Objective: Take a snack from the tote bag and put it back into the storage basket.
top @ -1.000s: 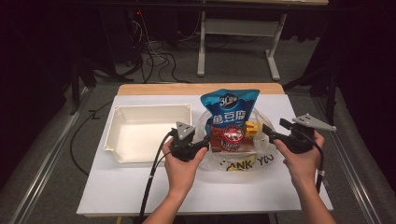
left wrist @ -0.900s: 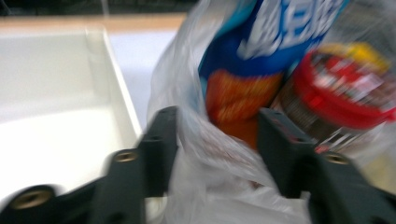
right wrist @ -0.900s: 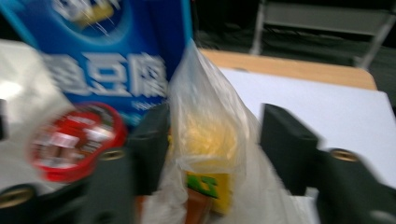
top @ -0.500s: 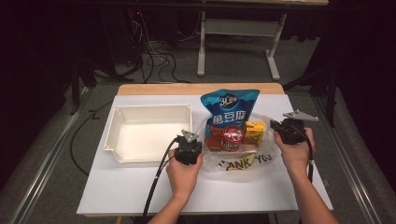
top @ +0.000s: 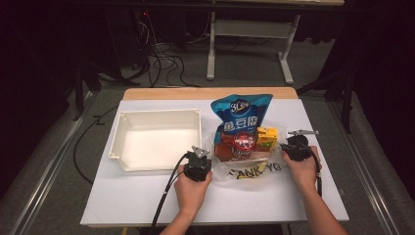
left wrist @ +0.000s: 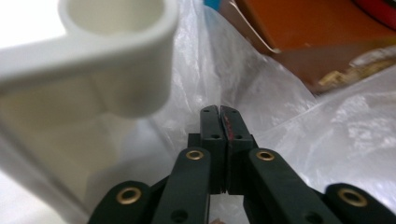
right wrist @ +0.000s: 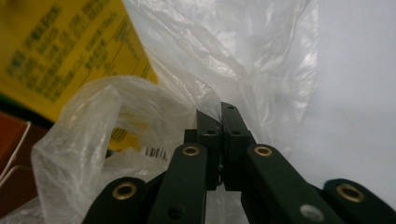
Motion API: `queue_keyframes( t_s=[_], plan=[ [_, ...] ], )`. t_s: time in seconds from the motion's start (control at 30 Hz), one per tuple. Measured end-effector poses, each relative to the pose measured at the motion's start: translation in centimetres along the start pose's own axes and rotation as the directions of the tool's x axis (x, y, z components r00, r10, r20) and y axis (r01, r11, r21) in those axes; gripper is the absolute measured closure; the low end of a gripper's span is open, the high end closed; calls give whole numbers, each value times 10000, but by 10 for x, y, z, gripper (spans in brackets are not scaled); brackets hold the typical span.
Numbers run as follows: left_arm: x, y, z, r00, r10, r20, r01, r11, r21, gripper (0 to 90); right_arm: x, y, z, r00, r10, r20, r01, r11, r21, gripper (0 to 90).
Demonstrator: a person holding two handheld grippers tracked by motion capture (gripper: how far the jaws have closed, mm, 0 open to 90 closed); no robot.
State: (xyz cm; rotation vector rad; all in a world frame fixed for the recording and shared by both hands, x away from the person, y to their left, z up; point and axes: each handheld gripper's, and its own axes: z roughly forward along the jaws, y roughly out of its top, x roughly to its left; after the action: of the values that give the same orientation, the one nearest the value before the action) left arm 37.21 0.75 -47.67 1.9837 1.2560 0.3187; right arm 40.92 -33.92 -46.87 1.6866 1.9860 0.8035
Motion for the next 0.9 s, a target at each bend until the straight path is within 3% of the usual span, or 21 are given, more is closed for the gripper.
queue_keyframes(
  t_s=[0.07, 0.1, 0.13, 0.17, 0.3, 0.33, 0.4, 0.47, 0.5, 0.53, 0.57, 0.6, 0.63, 0.67, 0.7, 0.8, 0.87, 0.9],
  plan=[
    [2, 1, -8, 9997, 36, 257, -31, 9998, -186, 812, -1, -4, -5, 9995, 309, -112, -314, 9985, -455, 729],
    [2, 2, -15, 9999, 88, 142, -82, 9990, -430, 745, -1, -8, -20, 9987, 299, -414, -345, 9926, -1164, 588],
    [2, 3, -20, 9999, 60, 162, -51, 9983, -587, 745, -1, -8, -20, 9987, 299, -414, -345, 9926, -1164, 588],
    [3, 7, -30, 9989, -48, 464, 93, 9951, -983, 694, 2, -12, -37, 9996, 141, -253, -185, 9829, -1833, 502],
    [-2, 11, -41, 9982, -43, 596, 126, 9902, -1389, 607, 10, -23, -72, 10000, -72, -10, 66, 9591, -2831, 427],
    [-4, 13, -42, 9974, -58, 721, 166, 9884, -1507, 607, 10, -23, -72, 10000, -72, -10, 66, 9591, -2831, 427],
    [-9, 15, -35, 9952, -221, 957, 349, 9903, -1343, 520, 17, -31, -90, 9987, 71, -511, -237, 9426, -3331, 413],
    [-10, 15, -30, 9953, -265, 936, 378, 9919, -1214, 536, 20, -33, -91, 9969, 25, -788, -288, 9419, -3345, 409],
    [-13, 12, -22, 9964, -251, 807, 321, 9958, -862, 575, 29, -36, -87, 9904, 13, -1383, -420, 9556, -2917, 449],
    [-13, 12, -22, 9964, -251, 807, 321, 9958, -862, 610, 32, -38, -83, 9905, -56, -1375, -324, 9616, -2726, 491],
    [-14, 9, -17, 9970, -159, 751, 202, 9982, -558, 610, 32, -38, -83, 9905, -56, -1375, -324, 9616, -2726, 491],
    [-14, 7, -14, 9966, -177, 808, 209, 9990, -395, 667, 35, -40, -77, 9918, -147, -1270, -157, 9719, -2349, 550],
    [-13, 2, -9, 9959, -93, 903, 99, 9999, -57, 787, 37, -48, -65, 9896, -82, -1434, -188, 9824, -1858, 703],
    [-13, 2, -9, 9959, -93, 903, 99, 9999, -57, 816, 37, -48, -65, 9896, -82, -1434, -188, 9824, -1858, 703],
    [-10, -4, -3, 9948, -106, 1009, 72, 9994, 343, 849, 38, -53, -56, 9922, -58, -1246, -117, 9902, -1391, 805],
    [-6, -7, -2, 9932, -207, 1149, 181, 9996, 232, 883, 36, -58, -42, 9945, -123, -1044, 66, 9985, -545, 900],
    [-4, -7, -2, 9925, -288, 1185, 262, 9994, 238, 887, 34, -60, -40, 9936, -9, -1132, -47, 9988, -493, 900],
    [-4, -8, -3, 9944, -129, 1049, 122, 9999, 75, 886, 29, -59, -41, 9938, 237, -1083, -282, 9988, -402, 900]
  ],
)
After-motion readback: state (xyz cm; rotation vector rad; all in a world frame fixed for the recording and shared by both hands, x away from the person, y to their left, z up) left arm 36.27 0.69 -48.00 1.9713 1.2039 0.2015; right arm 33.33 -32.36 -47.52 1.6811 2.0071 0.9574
